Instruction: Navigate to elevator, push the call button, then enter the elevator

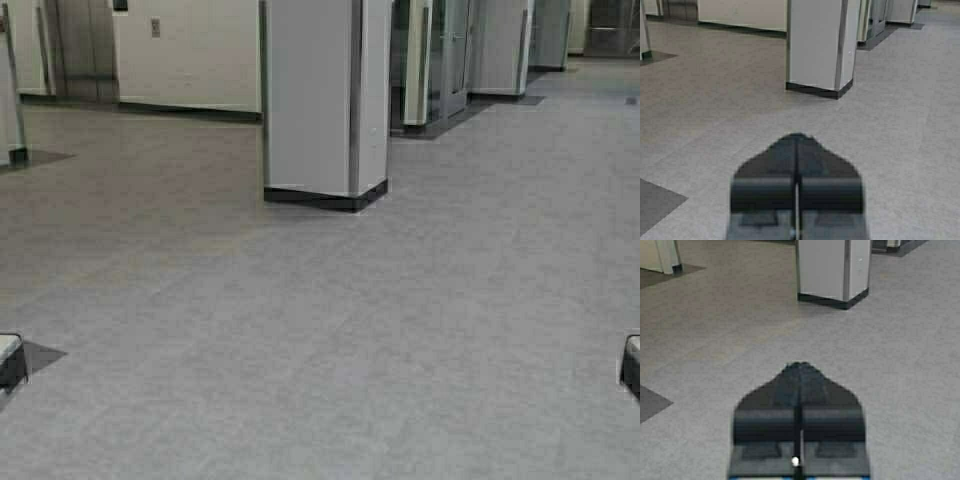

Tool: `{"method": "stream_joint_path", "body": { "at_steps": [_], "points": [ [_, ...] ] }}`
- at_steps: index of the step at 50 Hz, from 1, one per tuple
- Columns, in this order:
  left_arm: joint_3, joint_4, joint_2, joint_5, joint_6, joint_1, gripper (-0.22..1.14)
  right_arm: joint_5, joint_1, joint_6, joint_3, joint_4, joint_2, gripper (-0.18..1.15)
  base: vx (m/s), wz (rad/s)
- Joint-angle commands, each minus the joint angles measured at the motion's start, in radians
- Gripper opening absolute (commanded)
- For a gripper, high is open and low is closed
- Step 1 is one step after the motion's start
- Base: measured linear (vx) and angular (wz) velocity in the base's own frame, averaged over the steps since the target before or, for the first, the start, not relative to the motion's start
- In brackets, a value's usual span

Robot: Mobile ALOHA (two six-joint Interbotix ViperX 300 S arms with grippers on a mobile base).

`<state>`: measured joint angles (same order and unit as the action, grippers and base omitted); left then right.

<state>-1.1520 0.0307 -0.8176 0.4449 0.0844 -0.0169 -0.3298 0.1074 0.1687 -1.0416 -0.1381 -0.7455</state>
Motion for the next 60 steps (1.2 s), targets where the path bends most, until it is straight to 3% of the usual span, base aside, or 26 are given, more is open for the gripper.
{"method": "stream_joint_path", "body": {
  "at_steps": [1, 60],
  "points": [
    [0.017, 0.002, 0.011, 0.011, 0.000, -0.002, 0.03, -0.040, 0.002, 0.002, 0.002, -0.002, 0.003, 0.05, 0.77, 0.00],
    [0.031, 0.002, 0.114, 0.048, 0.057, 0.005, 0.03, -0.123, 0.005, 0.032, -0.023, -0.002, 0.000, 0.05, 0.78, 0.07]
  ]
}}
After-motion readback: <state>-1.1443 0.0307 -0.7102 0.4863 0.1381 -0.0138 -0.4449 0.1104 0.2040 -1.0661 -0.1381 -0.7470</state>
